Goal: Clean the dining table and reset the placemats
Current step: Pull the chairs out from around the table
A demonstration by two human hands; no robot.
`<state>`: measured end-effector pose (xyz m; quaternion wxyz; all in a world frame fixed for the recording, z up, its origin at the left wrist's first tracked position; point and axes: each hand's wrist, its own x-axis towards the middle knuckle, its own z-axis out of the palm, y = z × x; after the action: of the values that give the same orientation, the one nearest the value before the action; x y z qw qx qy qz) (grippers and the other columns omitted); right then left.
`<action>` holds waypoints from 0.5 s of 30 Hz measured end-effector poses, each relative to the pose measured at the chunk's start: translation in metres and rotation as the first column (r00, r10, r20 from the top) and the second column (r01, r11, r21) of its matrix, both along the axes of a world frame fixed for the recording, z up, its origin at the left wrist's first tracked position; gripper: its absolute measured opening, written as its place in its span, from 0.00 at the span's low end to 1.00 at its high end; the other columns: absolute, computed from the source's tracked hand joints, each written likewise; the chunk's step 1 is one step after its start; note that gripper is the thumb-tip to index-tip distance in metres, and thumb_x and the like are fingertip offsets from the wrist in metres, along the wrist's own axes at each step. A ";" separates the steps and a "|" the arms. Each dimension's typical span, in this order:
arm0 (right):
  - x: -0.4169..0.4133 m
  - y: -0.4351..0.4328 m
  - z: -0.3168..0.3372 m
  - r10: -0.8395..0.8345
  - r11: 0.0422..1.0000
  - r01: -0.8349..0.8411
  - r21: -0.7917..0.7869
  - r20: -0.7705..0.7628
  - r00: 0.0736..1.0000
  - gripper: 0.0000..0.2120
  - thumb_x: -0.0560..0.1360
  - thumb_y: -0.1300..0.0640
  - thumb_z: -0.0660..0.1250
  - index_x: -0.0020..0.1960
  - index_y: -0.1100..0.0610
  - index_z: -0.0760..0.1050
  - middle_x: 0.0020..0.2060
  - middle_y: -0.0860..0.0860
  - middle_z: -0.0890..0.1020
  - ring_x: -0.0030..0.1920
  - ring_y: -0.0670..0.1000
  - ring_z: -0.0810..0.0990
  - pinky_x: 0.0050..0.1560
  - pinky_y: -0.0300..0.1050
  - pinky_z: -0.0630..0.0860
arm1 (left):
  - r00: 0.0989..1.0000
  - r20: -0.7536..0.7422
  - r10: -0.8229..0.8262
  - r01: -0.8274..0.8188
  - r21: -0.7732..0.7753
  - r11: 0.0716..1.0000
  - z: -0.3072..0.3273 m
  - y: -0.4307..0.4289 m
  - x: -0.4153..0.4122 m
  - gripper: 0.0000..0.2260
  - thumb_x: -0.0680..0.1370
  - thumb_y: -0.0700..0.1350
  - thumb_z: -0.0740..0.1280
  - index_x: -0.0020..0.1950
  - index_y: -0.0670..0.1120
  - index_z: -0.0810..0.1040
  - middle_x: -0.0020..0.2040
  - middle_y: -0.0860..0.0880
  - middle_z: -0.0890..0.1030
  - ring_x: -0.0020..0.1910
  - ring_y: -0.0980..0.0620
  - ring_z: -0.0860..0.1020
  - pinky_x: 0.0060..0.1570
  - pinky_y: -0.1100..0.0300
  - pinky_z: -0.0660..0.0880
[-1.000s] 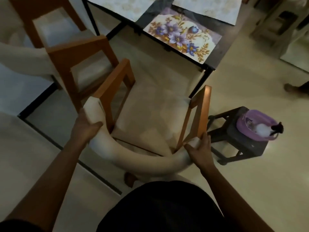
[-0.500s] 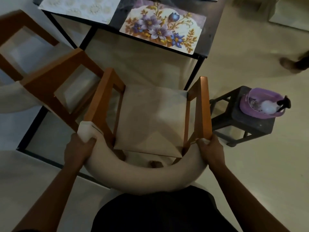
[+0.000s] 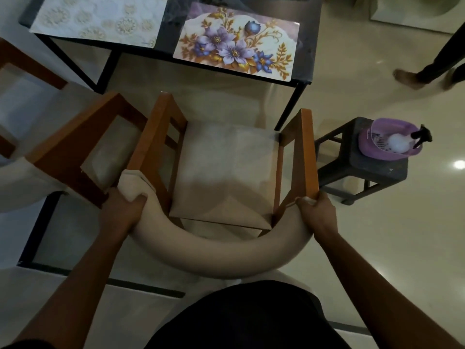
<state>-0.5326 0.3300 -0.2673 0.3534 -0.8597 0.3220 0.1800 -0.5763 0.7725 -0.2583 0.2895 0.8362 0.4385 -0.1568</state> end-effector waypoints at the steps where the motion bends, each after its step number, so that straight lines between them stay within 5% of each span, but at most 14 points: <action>1: 0.001 0.002 0.000 0.002 1.000 -0.002 -0.012 0.000 1.000 0.25 0.81 0.47 0.68 0.74 0.54 0.70 0.67 0.58 0.79 0.64 0.62 0.80 0.65 0.61 0.78 | 1.000 -0.005 -0.006 0.006 0.000 1.000 -0.001 0.003 0.003 0.37 0.79 0.58 0.72 0.80 0.39 0.63 0.75 0.33 0.72 0.72 0.29 0.73 0.68 0.37 0.72; 6: 0.001 0.020 0.000 -0.013 1.000 0.014 -0.028 0.005 1.000 0.24 0.81 0.47 0.69 0.73 0.55 0.70 0.67 0.58 0.80 0.64 0.62 0.80 0.64 0.60 0.77 | 0.999 -0.029 -0.017 0.017 0.013 1.000 0.006 0.012 0.020 0.30 0.80 0.58 0.70 0.76 0.42 0.70 0.71 0.36 0.76 0.68 0.31 0.77 0.44 0.46 0.72; 8: 0.000 0.026 -0.001 -0.019 1.000 0.019 -0.023 -0.001 1.000 0.24 0.81 0.48 0.68 0.73 0.55 0.69 0.67 0.58 0.79 0.64 0.62 0.80 0.63 0.59 0.77 | 0.999 -0.031 -0.010 0.010 0.011 1.000 0.013 0.011 0.025 0.29 0.82 0.56 0.70 0.76 0.41 0.70 0.71 0.36 0.76 0.67 0.30 0.77 0.42 0.47 0.71; 15: 0.001 0.031 0.004 0.000 1.000 0.000 0.001 -0.013 1.000 0.23 0.81 0.47 0.68 0.71 0.55 0.69 0.65 0.59 0.79 0.62 0.62 0.80 0.63 0.60 0.78 | 0.998 0.055 -0.019 0.021 -0.031 0.999 0.025 0.018 0.024 0.28 0.81 0.51 0.72 0.76 0.39 0.69 0.69 0.35 0.78 0.67 0.32 0.76 0.66 0.39 0.73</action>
<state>-0.5312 0.3614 -0.2635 0.3519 -0.8582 0.3243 0.1856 -0.5522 0.7907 -0.2334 0.3131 0.8399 0.4195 -0.1437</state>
